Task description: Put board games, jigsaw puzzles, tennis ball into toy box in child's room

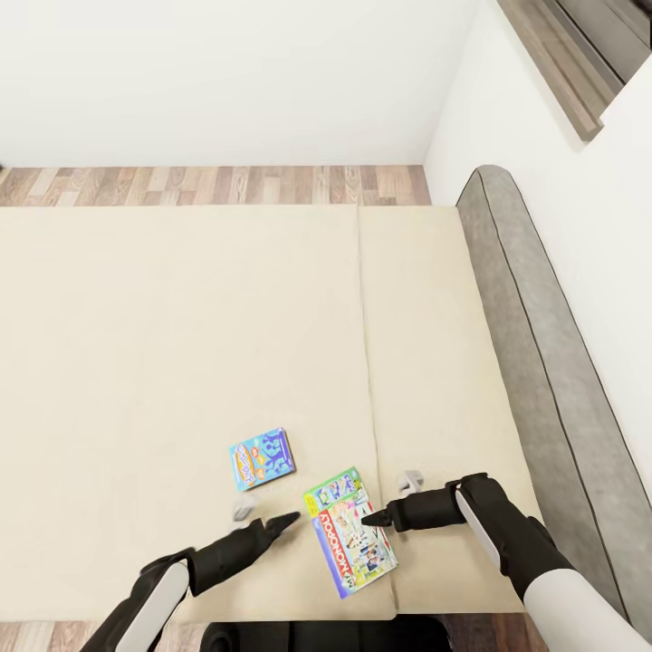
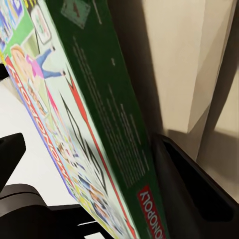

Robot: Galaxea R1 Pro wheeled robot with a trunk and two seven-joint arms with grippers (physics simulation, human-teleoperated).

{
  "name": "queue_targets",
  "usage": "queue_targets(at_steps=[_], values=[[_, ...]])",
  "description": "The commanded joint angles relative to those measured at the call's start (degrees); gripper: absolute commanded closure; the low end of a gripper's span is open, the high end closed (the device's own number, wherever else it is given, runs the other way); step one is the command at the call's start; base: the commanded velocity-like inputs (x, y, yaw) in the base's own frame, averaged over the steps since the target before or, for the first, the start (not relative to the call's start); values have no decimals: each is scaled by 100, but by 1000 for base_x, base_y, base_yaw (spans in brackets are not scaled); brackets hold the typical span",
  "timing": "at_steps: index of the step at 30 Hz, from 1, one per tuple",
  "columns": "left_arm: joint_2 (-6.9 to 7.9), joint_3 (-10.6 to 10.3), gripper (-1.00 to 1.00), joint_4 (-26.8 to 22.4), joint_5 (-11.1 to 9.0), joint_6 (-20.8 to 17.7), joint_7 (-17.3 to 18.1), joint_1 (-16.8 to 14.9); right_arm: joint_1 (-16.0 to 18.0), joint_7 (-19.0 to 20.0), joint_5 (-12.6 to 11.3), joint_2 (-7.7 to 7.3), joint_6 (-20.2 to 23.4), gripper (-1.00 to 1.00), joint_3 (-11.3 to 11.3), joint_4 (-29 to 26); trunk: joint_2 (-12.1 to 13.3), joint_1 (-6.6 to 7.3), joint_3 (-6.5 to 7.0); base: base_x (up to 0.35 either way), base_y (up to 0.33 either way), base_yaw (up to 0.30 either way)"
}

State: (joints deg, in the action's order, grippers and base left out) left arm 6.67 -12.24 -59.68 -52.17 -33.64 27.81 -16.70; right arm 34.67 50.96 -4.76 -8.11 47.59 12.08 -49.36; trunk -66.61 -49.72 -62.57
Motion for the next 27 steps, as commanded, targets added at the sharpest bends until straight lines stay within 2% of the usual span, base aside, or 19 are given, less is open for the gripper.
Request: queue_targets(at_steps=[1,2,4,9,17,27], values=[[32,79,-100,-3,-52,-32,-5,36,3,-24,-43,-6,22,-100,13,-4,-2,0,-2,0,0,0],[32,79,-100,-3,-52,-32,-5,36,3,-24,-43,-6,22,-100,13,-4,-2,0,-2,0,0,0],[71,252,-100,-5,-57,-31,-3,103,2,-24,-43,-6,23,-100,10,-4,-2,0,-2,0,0,0],[104,430,-100,-10,-61,-34,1,190,3,-23,-43,-6,24,-100,5,-4,-2,0,-2,0,0,0],[123,556,-100,-14,-59,-39,2,266,4,-19,-49,-6,28,-100,-6,-4,-2,0,-2,0,0,0],[89,585,-100,8,-19,-49,-36,294,4,-17,-50,-6,31,-100,-11,-4,-2,0,-2,0,0,0]])
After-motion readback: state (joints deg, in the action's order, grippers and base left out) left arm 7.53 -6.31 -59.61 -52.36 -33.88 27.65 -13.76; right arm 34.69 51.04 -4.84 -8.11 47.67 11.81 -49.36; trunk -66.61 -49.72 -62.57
